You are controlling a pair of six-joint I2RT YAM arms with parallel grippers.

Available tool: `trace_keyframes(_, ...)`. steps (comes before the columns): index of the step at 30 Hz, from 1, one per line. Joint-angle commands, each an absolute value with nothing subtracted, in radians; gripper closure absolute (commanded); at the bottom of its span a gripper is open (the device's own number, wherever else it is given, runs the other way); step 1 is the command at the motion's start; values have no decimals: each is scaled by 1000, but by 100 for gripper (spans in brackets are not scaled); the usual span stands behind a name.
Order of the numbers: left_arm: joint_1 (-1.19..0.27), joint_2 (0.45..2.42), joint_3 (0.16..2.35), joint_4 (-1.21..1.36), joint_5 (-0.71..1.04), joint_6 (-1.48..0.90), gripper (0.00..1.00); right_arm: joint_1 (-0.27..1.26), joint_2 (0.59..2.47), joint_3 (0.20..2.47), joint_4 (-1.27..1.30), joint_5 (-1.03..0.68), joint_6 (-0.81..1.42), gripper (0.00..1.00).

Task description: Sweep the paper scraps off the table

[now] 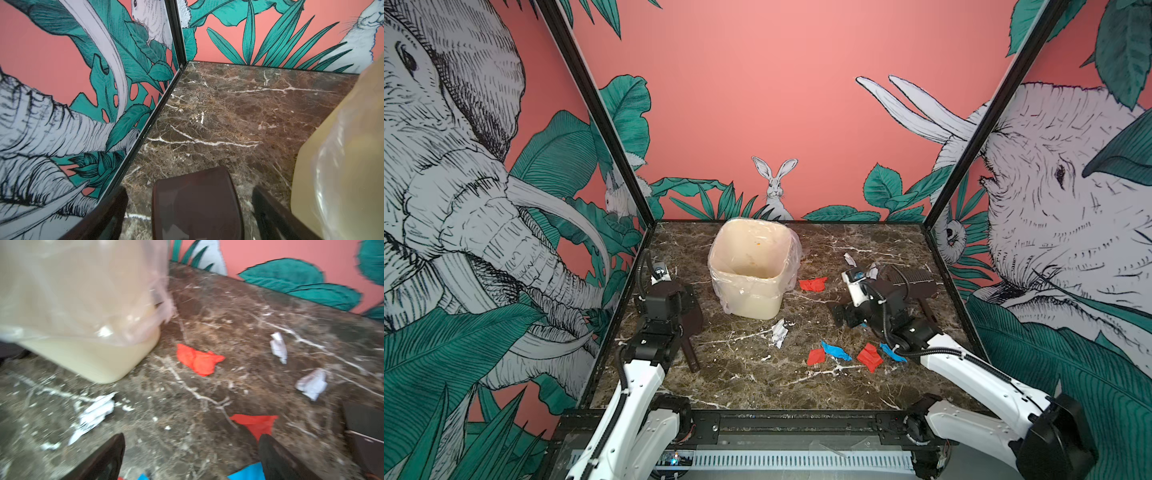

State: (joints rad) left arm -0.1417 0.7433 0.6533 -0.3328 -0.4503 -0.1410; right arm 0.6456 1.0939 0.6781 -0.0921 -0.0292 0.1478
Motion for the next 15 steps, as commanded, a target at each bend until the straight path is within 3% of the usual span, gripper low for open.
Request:
trace_keyframes(1,-147,728,698,-552,-413,-207,7,718,1175,712,-35,-142,166,2)
trace_keyframes(6,-173,687,695,-599,-383,-228,6,820,1309,807,-3,-173,80,2)
trace_keyframes(15,-222,658,668,-594,-399,-241,5,827,1376,842,200,-231,125,0)
